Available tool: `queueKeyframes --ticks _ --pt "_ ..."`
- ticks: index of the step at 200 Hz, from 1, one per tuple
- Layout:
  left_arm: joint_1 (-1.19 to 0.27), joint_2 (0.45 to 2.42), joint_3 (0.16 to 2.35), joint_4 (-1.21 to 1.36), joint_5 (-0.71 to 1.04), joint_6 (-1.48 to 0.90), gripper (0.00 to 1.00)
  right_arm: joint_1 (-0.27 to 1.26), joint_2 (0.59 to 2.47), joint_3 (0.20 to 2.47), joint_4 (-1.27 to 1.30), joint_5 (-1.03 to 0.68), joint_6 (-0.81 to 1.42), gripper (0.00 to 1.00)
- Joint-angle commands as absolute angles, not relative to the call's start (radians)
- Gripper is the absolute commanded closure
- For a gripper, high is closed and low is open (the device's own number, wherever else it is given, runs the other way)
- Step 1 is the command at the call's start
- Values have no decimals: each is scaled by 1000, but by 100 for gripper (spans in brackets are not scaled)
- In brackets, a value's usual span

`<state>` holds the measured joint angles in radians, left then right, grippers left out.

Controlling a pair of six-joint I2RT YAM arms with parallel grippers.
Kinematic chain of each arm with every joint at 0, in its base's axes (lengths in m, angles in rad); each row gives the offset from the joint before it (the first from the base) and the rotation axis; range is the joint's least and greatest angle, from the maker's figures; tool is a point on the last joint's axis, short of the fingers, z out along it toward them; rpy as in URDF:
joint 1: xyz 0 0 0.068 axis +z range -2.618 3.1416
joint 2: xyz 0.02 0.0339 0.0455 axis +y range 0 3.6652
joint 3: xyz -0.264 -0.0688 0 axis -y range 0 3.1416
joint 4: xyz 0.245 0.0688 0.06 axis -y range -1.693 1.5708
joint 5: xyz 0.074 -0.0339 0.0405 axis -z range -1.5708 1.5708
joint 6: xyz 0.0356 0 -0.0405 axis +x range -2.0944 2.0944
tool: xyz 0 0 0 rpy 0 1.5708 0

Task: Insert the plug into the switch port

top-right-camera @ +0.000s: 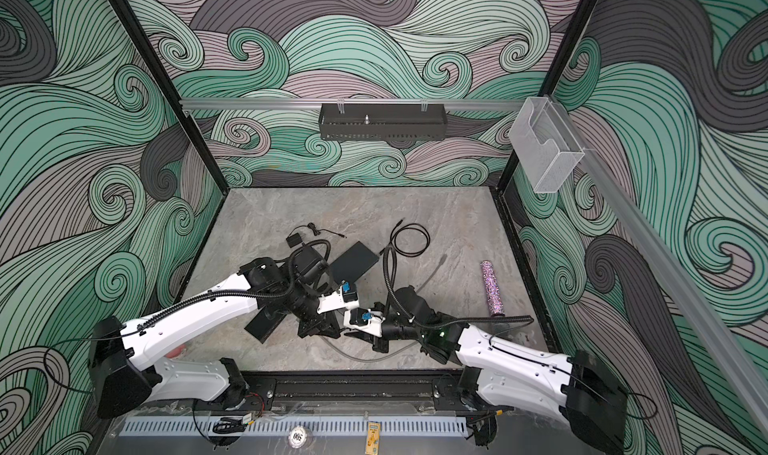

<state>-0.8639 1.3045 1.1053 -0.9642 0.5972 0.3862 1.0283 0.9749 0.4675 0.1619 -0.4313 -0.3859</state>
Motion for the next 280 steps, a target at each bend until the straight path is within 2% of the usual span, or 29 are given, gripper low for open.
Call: queueKeyframes --ticks 1,43,101,149,280 --pt "-871 1305 1127 -964 634 405 100 1045 942 439 179 -395 -492 73" --pt "-873 1320 1132 -964 640 402 100 1080 925 417 235 -327 -556 65" --pt "-877 1336 1132 -966 647 400 100 1124 938 441 239 -247 -591 64" --pt "-878 1338 1126 -968 647 404 100 1126 924 457 191 -289 -588 79" --pt "-893 1364 1134 -982 655 410 100 1145 920 480 141 -310 -597 78"
